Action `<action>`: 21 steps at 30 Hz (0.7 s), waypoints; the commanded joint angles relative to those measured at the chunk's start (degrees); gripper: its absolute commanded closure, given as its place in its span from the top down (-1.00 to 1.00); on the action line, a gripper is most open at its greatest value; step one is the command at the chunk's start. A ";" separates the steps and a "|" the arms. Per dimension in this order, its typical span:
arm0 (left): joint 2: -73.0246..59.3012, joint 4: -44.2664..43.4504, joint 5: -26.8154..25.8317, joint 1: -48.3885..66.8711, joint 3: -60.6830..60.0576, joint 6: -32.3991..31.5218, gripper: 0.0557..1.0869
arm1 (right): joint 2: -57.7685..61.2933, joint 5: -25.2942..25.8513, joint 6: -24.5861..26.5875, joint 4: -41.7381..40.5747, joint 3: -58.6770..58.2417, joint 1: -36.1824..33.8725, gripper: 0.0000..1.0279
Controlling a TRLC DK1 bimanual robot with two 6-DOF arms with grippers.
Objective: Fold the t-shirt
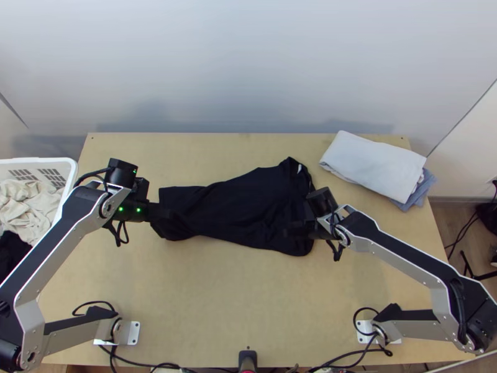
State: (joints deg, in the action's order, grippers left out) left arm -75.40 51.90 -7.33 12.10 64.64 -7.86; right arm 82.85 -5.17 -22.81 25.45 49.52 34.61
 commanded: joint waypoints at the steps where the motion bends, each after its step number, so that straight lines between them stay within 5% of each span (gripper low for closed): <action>1: -0.19 -0.04 0.04 -0.32 0.13 0.39 -0.93 | -0.06 0.34 0.40 -0.67 -0.56 -0.42 -0.16; 6: -0.45 0.04 -0.05 -0.32 0.40 0.39 -0.93 | -0.32 0.34 0.40 -2.78 -1.88 -0.42 -0.49; 21: -0.54 0.04 0.04 -0.58 0.66 1.00 -0.93 | 0.82 0.25 0.22 -3.04 -3.29 -0.68 -0.56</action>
State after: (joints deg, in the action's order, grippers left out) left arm -75.88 51.92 -7.31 11.60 65.21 -6.98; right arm 83.18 -4.93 -22.46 22.72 46.96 34.06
